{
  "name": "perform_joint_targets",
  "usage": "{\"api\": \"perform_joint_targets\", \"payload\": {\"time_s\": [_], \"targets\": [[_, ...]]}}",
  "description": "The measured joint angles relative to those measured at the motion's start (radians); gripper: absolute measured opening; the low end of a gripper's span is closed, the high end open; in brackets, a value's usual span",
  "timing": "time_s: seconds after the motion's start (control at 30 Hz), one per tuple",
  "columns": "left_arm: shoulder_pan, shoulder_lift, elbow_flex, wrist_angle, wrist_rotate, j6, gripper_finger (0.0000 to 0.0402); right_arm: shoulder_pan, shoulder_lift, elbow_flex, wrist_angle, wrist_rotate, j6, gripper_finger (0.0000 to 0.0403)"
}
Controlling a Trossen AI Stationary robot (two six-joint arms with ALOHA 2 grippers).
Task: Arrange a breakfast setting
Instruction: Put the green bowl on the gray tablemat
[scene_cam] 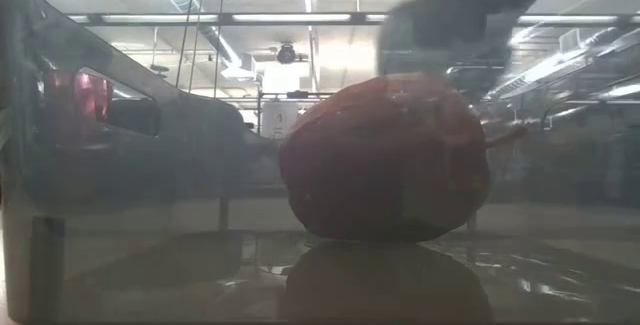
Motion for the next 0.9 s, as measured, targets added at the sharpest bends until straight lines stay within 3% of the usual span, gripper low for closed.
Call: {"api": "perform_joint_targets", "payload": {"time_s": [0.33, 0.47, 0.9], "targets": [[0.000, 0.000, 0.000, 0.014, 0.000, -0.004, 0.0117, -0.124, 0.028, -0.189, 0.386, 0.042, -0.554, 0.0008], [0.000, 0.000, 0.000, 0.031, 0.000, -0.004, 0.0117, -0.168, 0.107, -0.194, 0.423, 0.041, -0.707, 0.0008], [0.000, 0.000, 0.000, 0.037, 0.000, -0.001, 0.0117, -0.219, 0.245, -0.193, 0.475, 0.013, -0.850, 0.0010]]}}
